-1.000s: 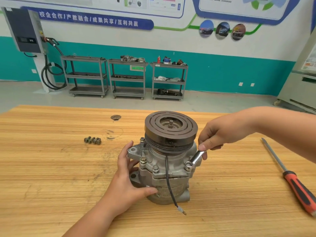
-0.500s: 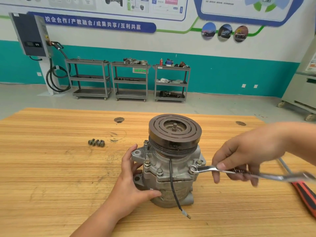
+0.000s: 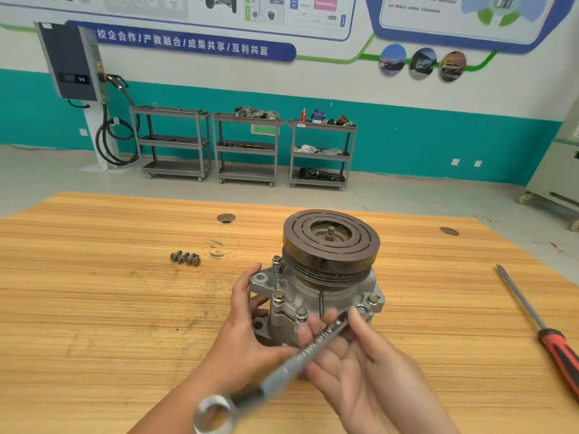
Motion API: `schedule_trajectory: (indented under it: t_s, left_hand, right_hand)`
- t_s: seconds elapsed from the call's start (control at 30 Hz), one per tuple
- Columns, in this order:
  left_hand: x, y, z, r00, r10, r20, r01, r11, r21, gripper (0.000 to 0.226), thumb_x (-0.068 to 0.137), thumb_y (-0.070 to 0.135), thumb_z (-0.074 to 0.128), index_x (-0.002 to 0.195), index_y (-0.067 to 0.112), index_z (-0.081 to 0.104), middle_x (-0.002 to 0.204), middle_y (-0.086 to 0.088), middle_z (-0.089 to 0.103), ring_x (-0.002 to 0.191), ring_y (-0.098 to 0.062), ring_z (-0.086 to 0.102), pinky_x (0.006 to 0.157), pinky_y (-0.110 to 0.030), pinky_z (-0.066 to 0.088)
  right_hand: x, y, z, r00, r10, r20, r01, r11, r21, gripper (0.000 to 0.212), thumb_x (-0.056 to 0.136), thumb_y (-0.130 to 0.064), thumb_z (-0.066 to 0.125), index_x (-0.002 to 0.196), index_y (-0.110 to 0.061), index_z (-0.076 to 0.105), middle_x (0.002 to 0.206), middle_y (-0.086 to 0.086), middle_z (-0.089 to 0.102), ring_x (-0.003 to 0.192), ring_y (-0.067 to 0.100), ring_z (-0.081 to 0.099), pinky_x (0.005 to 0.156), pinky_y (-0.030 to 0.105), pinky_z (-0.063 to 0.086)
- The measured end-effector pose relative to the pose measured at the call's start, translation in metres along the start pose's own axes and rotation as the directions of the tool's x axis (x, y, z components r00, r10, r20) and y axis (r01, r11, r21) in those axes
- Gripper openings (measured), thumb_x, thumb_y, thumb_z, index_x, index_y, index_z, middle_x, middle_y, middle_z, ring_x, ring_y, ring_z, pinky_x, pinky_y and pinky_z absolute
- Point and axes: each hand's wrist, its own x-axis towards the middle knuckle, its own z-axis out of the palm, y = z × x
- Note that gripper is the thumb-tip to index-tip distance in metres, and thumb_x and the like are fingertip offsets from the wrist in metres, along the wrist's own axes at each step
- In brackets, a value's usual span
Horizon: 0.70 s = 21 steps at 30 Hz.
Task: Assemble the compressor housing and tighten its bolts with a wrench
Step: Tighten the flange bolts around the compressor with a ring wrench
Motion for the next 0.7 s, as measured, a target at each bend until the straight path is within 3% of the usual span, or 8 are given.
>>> schedule_trajectory:
  t_s: [0.17, 0.3, 0.37, 0.43, 0.5, 0.53, 0.6, 0.7]
  left_hand:
    - [-0.001, 0.0, 0.0, 0.998, -0.039, -0.047, 0.041, 0.998, 0.043, 0.1, 0.047, 0.086, 0.064, 0.125, 0.074, 0.004, 0.122, 0.002, 0.057, 0.105, 0.006, 0.058, 0.081, -0.003, 0.042]
    - [0.0, 0.001, 0.0, 0.999, -0.049, -0.024, 0.048, 0.999, -0.013, 0.111, 0.038, 0.078, 0.077, 0.127, 0.072, 0.01, 0.126, 0.018, 0.047, 0.109, 0.017, 0.05, 0.083, -0.008, 0.042]
    - [0.0, -0.001, -0.001, 0.998, -0.061, -0.004, 0.061, 0.998, -0.01, 0.12, 0.036, 0.061, 0.087, 0.13, 0.069, 0.011, 0.125, 0.02, 0.045, 0.11, 0.018, 0.049, 0.085, -0.01, 0.043]
    - [0.0, -0.003, -0.002, 0.997, -0.07, 0.012, 0.07, 0.998, 0.005, 0.124, 0.037, 0.05, 0.088, 0.131, 0.068, 0.01, 0.126, 0.017, 0.046, 0.114, 0.009, 0.05, 0.095, -0.024, 0.045]
    - [-0.001, -0.002, -0.003, 0.996, -0.08, 0.03, 0.08, 0.997, 0.004, 0.124, 0.037, 0.051, 0.088, 0.13, 0.07, 0.008, 0.127, 0.014, 0.047, 0.116, 0.009, 0.048, 0.097, -0.026, 0.041]
    - [-0.001, -0.002, -0.003, 0.996, -0.086, 0.038, 0.086, 0.996, 0.002, 0.124, 0.037, 0.052, 0.088, 0.128, 0.072, 0.007, 0.125, 0.016, 0.047, 0.114, 0.015, 0.046, 0.093, -0.02, 0.039]
    - [-0.001, -0.002, -0.003, 0.995, -0.085, 0.043, 0.085, 0.996, -0.003, 0.123, 0.037, 0.05, 0.088, 0.125, 0.074, 0.006, 0.119, 0.025, 0.04, 0.104, 0.03, 0.041, 0.085, -0.011, 0.033]
    - [-0.001, -0.003, -0.003, 0.996, -0.068, 0.05, 0.069, 0.997, -0.016, 0.122, 0.045, 0.037, 0.093, 0.122, 0.076, 0.008, 0.115, 0.032, 0.032, 0.1, 0.034, 0.039, 0.081, -0.008, 0.032]
  right_hand:
    - [0.009, 0.025, 0.007, 0.993, -0.112, -0.032, 0.116, 0.982, 0.148, 0.027, 0.091, -0.017, 0.044, 0.086, 0.004, 0.06, 0.076, 0.025, 0.07, 0.056, 0.031, 0.069, 0.036, 0.038, 0.052]
    - [0.001, 0.035, 0.007, 0.985, -0.147, -0.087, 0.162, 0.964, 0.21, 0.019, 0.071, -0.005, 0.055, 0.076, 0.002, 0.072, 0.069, 0.018, 0.07, 0.049, 0.026, 0.067, 0.034, 0.041, 0.051]
    - [-0.009, 0.032, -0.004, 0.989, -0.142, -0.048, 0.147, 0.982, 0.115, 0.021, 0.048, -0.01, 0.08, 0.068, -0.004, 0.077, 0.059, 0.013, 0.067, 0.042, 0.023, 0.063, 0.037, 0.041, 0.052]
    - [-0.016, 0.025, -0.022, 0.991, -0.128, 0.025, 0.13, 0.984, -0.118, 0.065, 0.014, -0.014, 0.096, 0.077, -0.005, 0.078, 0.053, 0.011, 0.057, 0.037, 0.02, 0.053, 0.036, 0.032, 0.048]
    - [-0.025, 0.004, -0.038, 0.992, -0.128, 0.013, 0.121, 0.889, -0.441, 0.06, 0.036, -0.03, 0.094, 0.089, -0.008, 0.077, 0.053, 0.007, 0.048, 0.04, 0.015, 0.043, 0.038, 0.022, 0.039]
    - [-0.029, -0.01, -0.044, 0.98, -0.195, 0.035, 0.175, 0.773, -0.61, 0.047, 0.054, -0.039, 0.083, 0.094, -0.014, 0.076, 0.054, 0.004, 0.046, 0.044, 0.013, 0.041, 0.041, 0.02, 0.037]
    - [-0.035, -0.049, -0.055, 0.917, -0.361, 0.171, 0.28, 0.273, -0.921, 0.039, 0.071, -0.059, 0.06, 0.095, -0.033, 0.075, 0.058, -0.006, 0.052, 0.053, 0.006, 0.048, 0.053, 0.017, 0.04]
    - [-0.031, -0.106, -0.058, 0.83, -0.32, 0.458, 0.283, -0.466, -0.839, 0.032, 0.077, -0.056, 0.041, 0.086, -0.041, 0.068, 0.077, -0.02, 0.064, 0.073, -0.001, 0.057, 0.066, 0.014, 0.042]
